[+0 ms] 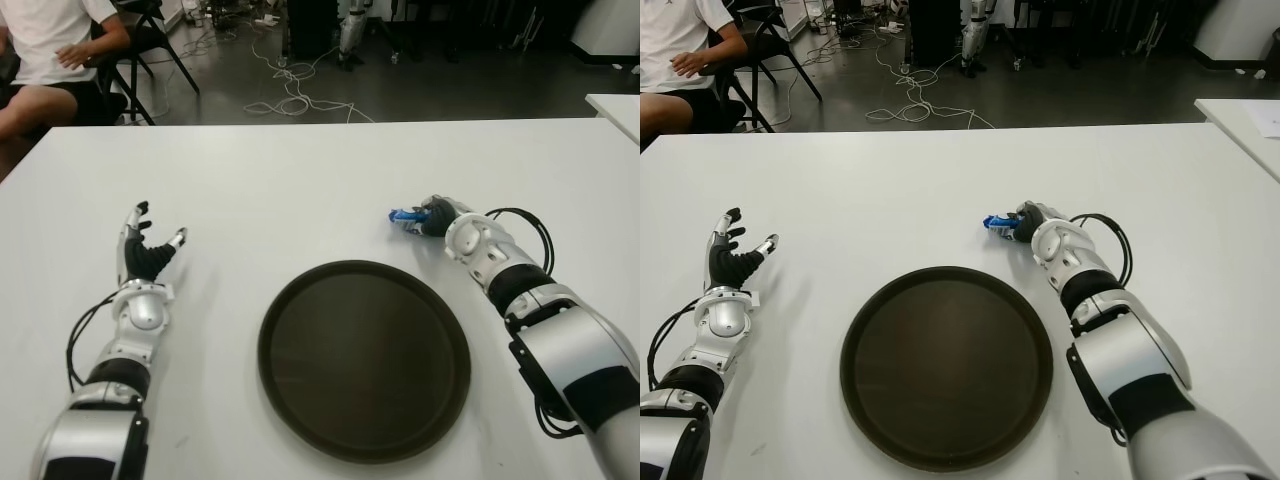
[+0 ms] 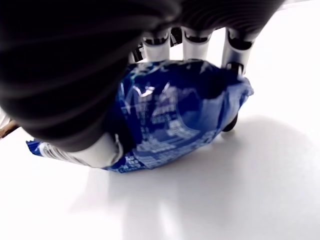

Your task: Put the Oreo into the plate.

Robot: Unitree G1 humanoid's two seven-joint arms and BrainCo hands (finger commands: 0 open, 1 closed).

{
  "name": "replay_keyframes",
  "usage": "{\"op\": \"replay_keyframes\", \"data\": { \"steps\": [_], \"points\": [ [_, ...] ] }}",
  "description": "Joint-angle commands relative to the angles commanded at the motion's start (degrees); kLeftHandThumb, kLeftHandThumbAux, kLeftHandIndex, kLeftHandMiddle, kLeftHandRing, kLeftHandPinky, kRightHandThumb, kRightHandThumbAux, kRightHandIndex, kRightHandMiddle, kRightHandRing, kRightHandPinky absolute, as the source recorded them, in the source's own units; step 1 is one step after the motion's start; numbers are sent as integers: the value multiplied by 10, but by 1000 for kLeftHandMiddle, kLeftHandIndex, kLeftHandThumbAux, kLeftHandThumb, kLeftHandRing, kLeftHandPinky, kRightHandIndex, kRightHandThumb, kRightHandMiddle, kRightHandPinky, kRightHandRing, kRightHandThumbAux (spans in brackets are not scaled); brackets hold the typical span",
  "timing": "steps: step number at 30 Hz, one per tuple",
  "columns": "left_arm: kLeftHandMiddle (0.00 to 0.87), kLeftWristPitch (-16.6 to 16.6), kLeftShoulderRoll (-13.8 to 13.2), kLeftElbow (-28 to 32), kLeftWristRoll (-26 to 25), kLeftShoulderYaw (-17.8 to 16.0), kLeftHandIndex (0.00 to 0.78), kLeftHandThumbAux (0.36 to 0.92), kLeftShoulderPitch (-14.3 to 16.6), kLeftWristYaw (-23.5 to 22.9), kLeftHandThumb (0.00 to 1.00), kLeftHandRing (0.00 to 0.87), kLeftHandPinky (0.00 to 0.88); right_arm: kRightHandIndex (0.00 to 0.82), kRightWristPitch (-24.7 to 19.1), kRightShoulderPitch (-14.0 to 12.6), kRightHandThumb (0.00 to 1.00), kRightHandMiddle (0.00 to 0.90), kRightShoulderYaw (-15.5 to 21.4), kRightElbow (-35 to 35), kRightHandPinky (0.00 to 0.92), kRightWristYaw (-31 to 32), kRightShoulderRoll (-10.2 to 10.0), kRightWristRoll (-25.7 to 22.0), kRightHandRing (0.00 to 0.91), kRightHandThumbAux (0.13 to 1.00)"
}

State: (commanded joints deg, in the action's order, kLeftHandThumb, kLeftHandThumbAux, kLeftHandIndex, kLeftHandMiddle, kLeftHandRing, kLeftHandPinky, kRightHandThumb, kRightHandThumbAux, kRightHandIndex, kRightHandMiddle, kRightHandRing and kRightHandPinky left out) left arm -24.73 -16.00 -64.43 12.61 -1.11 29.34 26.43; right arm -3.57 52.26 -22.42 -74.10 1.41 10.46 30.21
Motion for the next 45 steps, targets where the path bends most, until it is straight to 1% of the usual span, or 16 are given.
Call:
{"op": "replay_keyframes", "data": {
  "steps": [4, 8, 11, 14, 16, 17, 19, 22, 25, 27, 29, 31, 37, 40, 45],
  "points": [
    [136, -2, 0, 0, 1, 1, 77, 717, -1, 1, 238, 150, 160, 422, -1, 0, 693, 601, 0, 0, 568, 3, 0, 0, 584, 732],
    [132, -2, 0, 1, 1, 1, 74, 710, -1, 0, 244, 141, 149, 422, 2, -1, 692, 616, 5, 0, 583, -4, 0, -3, 601, 733],
    [131, -1, 0, 1, -1, 0, 70, 705, -1, -2, 240, 136, 144, 422, 8, -6, 692, 618, 16, 4, 590, -21, -1, -12, 606, 733],
    [135, 0, 1, 0, -2, -1, 70, 703, -1, -1, 242, 140, 153, 423, 12, -8, 691, 642, 28, 12, 619, -33, 1, -25, 630, 733],
    [139, 0, 1, 0, -3, -2, 72, 702, 0, -1, 248, 148, 170, 425, 16, -8, 691, 667, 40, 24, 638, -45, 2, -36, 653, 733],
    [139, 1, 1, 0, -3, -2, 73, 701, -1, -1, 249, 150, 172, 425, 25, -12, 691, 671, 54, 29, 642, -64, 1, -48, 657, 733],
    [138, 2, 0, 0, -3, -2, 74, 695, -1, -1, 249, 150, 172, 425, 40, -19, 691, 683, 75, 37, 652, -93, -1, -66, 670, 733],
    [133, 2, 0, 0, -4, -3, 73, 692, -1, -2, 247, 144, 162, 428, 57, -26, 692, 711, 97, 41, 680, -123, -4, -85, 700, 731],
    [130, 2, 0, 0, -4, -3, 73, 692, -1, -3, 246, 140, 158, 430, 63, -28, 692, 728, 101, 40, 697, -132, -6, -89, 717, 730],
    [131, 0, 1, -1, -9, -6, 73, 696, -1, -8, 249, 139, 152, 432, 80, -34, 693, 746, 128, 59, 717, -145, -5, -115, 737, 730],
    [132, -2, 1, -1, -11, -7, 74, 703, 0, -11, 263, 139, 149, 434, 90, -40, 693, 767, 144, 75, 738, -151, -3, -131, 757, 729],
    [134, -4, 1, -2, -9, -6, 77, 711, 0, -9, 273, 141, 149, 436, 93, -59, 693, 788, 158, 125, 758, -142, -3, -148, 776, 728],
    [135, -5, -1, -2, 0, -1, 81, 721, 0, 0, 274, 147, 158, 437, 88, -96, 696, 817, 190, 213, 787, -101, -11, -196, 801, 727],
    [134, -6, -1, -2, 0, -1, 80, 722, 0, 0, 262, 146, 150, 438, 86, -109, 698, 818, 204, 242, 792, -75, -13, -220, 803, 726],
    [136, -5, 0, -1, 1, 0, 77, 723, 1, 1, 239, 148, 154, 438, 80, -124, 700, 818, 217, 278, 799, -43, -14, -244, 806, 725]
  ]
}}
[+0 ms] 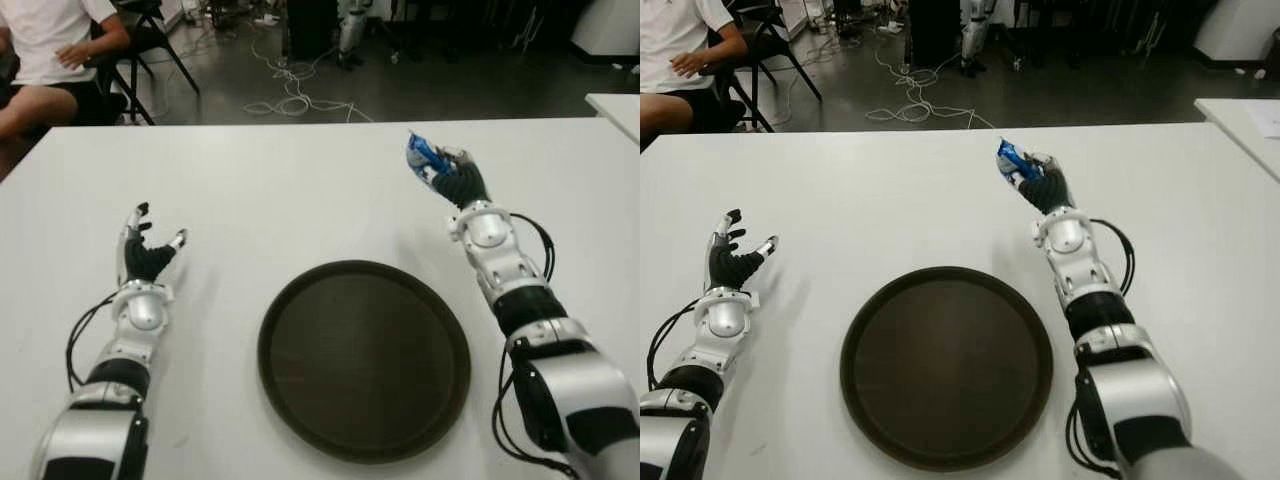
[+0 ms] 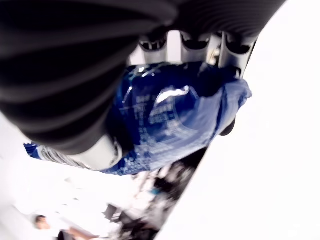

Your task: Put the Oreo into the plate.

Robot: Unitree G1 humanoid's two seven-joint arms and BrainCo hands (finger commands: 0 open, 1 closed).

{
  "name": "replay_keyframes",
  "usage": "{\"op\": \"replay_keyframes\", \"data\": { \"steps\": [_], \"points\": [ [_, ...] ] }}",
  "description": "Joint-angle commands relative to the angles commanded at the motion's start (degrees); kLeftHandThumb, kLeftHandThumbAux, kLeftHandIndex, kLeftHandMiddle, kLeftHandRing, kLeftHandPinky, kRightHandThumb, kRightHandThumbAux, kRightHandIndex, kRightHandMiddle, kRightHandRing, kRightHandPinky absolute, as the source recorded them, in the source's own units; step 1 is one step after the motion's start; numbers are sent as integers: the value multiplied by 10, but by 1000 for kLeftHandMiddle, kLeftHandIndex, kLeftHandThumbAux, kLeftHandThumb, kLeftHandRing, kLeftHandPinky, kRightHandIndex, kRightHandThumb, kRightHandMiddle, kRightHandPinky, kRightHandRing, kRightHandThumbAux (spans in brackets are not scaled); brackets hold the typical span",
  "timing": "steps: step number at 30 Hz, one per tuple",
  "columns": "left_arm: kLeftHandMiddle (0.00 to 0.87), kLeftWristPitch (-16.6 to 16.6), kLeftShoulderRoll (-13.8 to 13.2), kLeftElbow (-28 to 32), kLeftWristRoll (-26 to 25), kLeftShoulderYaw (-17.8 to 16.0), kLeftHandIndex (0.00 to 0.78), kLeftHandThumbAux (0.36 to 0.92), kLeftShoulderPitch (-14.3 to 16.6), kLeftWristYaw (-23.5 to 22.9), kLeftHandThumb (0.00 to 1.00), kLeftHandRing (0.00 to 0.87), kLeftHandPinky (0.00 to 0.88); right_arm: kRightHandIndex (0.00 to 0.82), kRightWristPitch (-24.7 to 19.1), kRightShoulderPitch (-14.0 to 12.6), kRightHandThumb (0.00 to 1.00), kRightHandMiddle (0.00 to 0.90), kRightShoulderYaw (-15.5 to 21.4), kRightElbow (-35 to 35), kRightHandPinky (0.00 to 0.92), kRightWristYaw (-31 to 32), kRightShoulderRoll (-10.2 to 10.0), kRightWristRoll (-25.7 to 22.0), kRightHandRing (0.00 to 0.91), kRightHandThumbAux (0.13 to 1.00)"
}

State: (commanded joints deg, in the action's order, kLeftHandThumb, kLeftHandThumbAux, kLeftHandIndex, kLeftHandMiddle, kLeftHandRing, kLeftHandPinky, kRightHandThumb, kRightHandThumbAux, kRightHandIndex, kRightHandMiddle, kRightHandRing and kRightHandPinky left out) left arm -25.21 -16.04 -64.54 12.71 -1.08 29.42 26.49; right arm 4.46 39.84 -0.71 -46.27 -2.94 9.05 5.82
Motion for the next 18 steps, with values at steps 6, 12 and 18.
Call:
{"op": "replay_keyframes", "data": {
  "steps": [6, 12, 18],
  "points": [
    [137, 3, -1, -1, 3, 2, 75, 713, 1, 3, 245, 149, 171, 439, -10, -19, 704, 823, 9, 50, 812, 36, 0, -21, 817, 722],
    [132, 2, -1, -2, 2, 2, 76, 704, 2, -1, 249, 144, 164, 439, -19, -35, 705, 821, 12, 96, 818, 69, 2, -36, 820, 720],
    [122, 3, 0, -1, -2, -1, 72, 699, 1, -3, 229, 133, 149, 440, -25, -50, 706, 811, 18, 136, 817, 100, -1, -53, 818, 718]
  ]
}}
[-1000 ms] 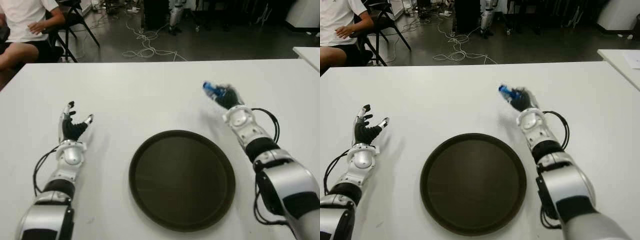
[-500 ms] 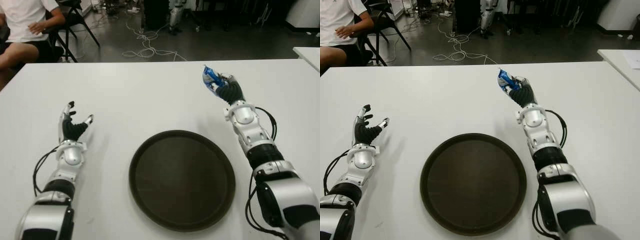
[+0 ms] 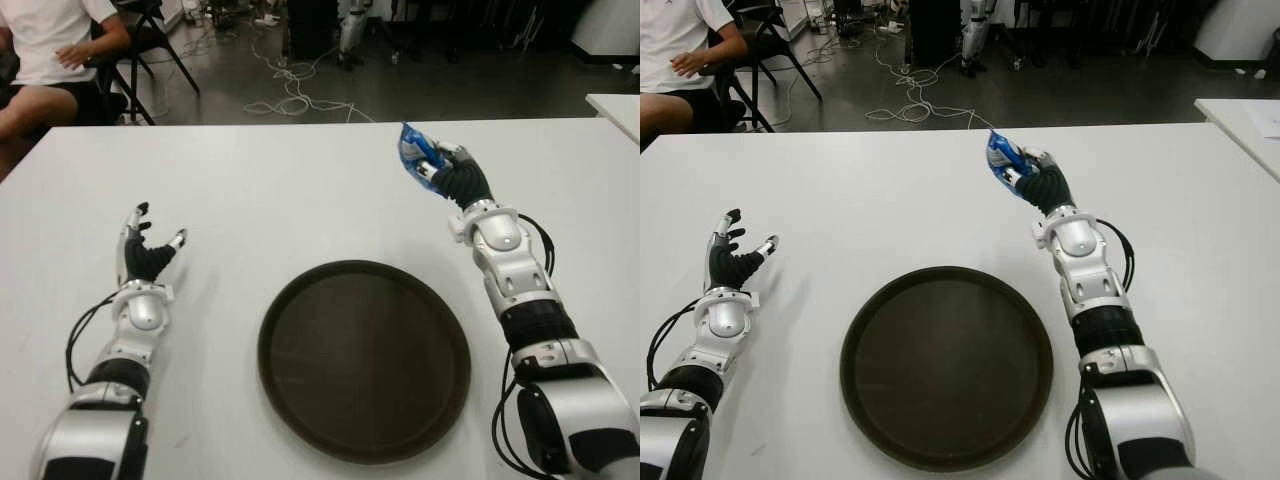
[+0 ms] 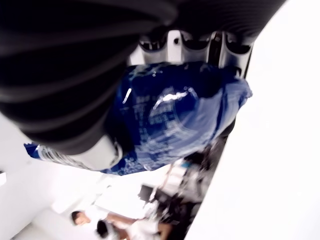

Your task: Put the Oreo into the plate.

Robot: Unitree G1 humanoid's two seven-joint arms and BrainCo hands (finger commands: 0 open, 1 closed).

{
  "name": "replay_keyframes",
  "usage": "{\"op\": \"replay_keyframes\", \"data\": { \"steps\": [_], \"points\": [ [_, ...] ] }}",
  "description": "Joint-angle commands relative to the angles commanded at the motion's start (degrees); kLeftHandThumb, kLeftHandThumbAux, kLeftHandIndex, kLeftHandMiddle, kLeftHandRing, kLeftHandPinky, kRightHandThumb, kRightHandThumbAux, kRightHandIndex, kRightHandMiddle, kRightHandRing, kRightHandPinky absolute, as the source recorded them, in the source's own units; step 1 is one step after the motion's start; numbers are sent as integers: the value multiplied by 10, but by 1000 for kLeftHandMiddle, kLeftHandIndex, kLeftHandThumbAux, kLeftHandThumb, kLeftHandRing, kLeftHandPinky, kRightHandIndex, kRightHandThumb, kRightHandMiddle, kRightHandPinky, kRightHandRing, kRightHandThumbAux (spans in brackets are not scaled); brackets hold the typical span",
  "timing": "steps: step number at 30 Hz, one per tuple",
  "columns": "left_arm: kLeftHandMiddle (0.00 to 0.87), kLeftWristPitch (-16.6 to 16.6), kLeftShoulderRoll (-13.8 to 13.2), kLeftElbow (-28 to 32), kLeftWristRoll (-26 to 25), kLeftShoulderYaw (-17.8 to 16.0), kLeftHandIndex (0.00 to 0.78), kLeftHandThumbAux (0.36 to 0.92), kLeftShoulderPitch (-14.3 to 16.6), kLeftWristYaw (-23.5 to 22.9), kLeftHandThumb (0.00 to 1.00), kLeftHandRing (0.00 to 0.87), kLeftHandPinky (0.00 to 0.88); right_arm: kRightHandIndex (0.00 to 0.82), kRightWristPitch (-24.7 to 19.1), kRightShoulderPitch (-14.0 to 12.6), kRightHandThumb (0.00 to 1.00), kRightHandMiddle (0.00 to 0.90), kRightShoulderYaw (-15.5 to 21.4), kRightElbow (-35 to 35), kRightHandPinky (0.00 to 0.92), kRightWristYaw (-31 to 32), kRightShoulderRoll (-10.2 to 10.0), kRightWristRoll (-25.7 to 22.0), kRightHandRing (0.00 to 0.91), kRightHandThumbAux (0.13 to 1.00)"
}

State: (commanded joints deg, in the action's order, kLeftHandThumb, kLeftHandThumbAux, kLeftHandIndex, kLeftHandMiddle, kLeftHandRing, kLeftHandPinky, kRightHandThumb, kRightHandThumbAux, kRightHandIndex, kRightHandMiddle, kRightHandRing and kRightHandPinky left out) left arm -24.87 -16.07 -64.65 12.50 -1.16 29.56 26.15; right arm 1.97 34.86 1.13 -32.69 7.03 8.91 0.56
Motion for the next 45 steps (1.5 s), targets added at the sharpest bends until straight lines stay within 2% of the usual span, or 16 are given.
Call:
{"op": "replay_keyframes", "data": {
  "steps": [8, 16, 19, 22, 28, 34, 40, 45],
  "points": [
    [130, 4, 0, 1, 1, 1, 74, 704, 1, 3, 223, 135, 137, 440, -26, -22, 706, 797, 3, 62, 805, 27, -5, -26, 804, 718],
    [148, 3, 1, -3, 1, 0, 80, 708, 2, 4, 243, 162, 189, 437, -103, -61, 710, 769, 3, 185, 791, 80, -10, -86, 785, 717],
    [148, 0, 0, -3, 2, 1, 81, 708, 2, 3, 246, 161, 184, 437, -139, -67, 715, 767, -1, 215, 788, 112, -3, -110, 781, 717],
    [144, -1, 0, -2, 3, 2, 80, 710, 0, 4, 246, 159, 182, 436, -157, -75, 713, 763, -10, 237, 777, 133, 7, -112, 775, 717],
    [136, 2, 1, 1, -2, -1, 76, 706, 0, 1, 253, 142, 154, 438, -173, -83, 710, 783, -21, 263, 791, 166, 22, -106, 787, 716],
    [137, 2, 0, -1, -1, 0, 77, 703, 0, -1, 250, 148, 169, 440, -182, -87, 710, 804, -32, 279, 808, 187, 35, -102, 807, 715],
    [125, 1, -1, 3, 2, 2, 68, 705, -2, -1, 218, 129, 129, 441, -184, -93, 713, 806, -37, 294, 811, 191, 40, -98, 811, 714],
    [128, 1, -1, 3, 2, 2, 70, 710, -2, 0, 222, 139, 156, 441, -180, -100, 713, 808, -42, 305, 812, 200, 44, -97, 814, 714]
  ]
}}
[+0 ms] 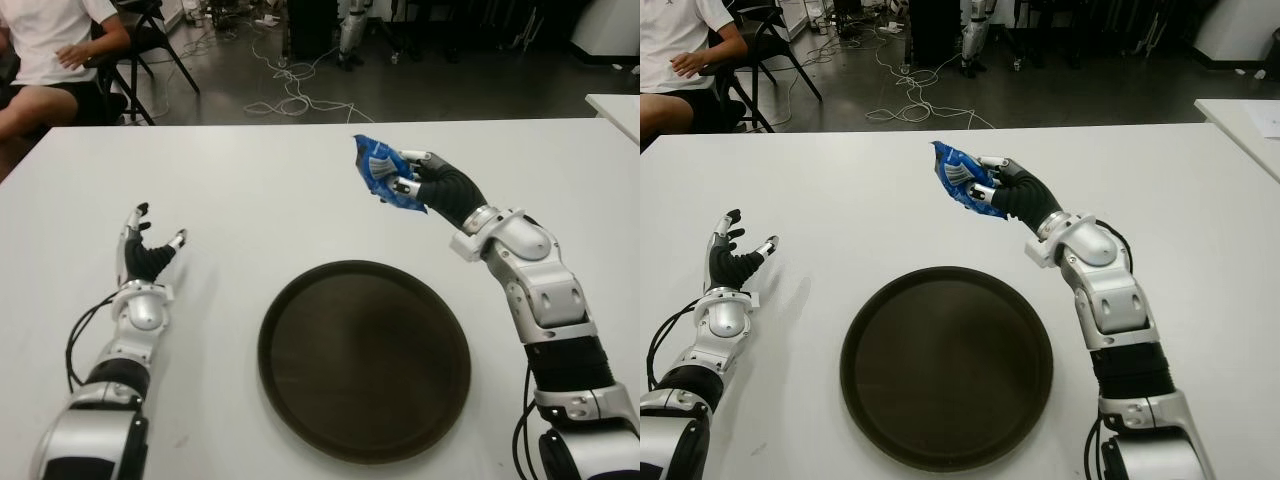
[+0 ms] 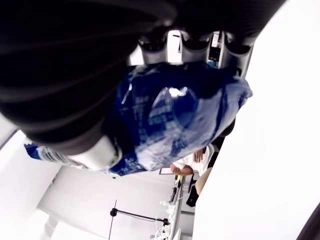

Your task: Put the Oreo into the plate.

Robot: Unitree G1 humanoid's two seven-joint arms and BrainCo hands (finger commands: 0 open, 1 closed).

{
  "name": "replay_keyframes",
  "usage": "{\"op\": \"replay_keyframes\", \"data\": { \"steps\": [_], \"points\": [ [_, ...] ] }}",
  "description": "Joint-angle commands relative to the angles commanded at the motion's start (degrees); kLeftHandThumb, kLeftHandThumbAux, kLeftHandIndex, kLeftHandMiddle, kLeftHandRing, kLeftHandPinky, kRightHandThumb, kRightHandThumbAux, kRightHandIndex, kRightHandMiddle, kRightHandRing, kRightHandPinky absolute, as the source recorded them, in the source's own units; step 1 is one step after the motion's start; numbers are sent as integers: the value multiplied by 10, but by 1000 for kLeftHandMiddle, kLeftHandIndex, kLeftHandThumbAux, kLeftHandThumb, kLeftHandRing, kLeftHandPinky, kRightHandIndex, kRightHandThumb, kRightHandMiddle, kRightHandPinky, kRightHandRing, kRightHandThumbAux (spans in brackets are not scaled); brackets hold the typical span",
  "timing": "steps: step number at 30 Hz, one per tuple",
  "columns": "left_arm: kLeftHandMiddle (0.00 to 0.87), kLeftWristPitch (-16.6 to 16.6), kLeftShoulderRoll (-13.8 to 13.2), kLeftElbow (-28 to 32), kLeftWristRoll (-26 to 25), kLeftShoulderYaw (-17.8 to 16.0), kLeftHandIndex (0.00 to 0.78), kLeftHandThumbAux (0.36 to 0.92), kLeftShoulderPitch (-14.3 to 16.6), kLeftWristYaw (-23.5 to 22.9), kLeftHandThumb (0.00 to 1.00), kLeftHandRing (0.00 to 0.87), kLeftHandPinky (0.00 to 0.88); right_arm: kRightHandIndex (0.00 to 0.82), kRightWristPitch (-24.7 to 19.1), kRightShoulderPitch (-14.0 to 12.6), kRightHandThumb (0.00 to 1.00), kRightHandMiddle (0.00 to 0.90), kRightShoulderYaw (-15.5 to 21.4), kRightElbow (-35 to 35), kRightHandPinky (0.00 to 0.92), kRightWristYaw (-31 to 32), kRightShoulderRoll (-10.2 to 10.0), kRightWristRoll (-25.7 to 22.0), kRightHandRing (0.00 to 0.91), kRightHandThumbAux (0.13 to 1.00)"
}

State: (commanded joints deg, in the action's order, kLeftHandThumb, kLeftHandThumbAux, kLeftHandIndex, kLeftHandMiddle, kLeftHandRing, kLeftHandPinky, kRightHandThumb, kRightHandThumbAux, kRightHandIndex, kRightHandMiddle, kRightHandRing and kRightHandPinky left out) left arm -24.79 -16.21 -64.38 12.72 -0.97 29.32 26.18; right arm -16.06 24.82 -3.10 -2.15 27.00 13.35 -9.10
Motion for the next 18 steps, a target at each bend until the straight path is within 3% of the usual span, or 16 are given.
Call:
{"op": "replay_keyframes", "data": {
  "steps": [8, 18],
  "points": [
    [129, -3, 0, -1, -3, -2, 77, 700, 0, -2, 239, 150, 177, 441, -3, -5, 713, 806, -15, 21, 809, 14, 14, 6, 813, 714],
    [131, -3, -1, -1, 0, 0, 76, 704, 0, -2, 241, 144, 147, 441, 31, -5, 708, 804, -39, 18, 791, 55, 36, 20, 808, 716]
  ]
}}
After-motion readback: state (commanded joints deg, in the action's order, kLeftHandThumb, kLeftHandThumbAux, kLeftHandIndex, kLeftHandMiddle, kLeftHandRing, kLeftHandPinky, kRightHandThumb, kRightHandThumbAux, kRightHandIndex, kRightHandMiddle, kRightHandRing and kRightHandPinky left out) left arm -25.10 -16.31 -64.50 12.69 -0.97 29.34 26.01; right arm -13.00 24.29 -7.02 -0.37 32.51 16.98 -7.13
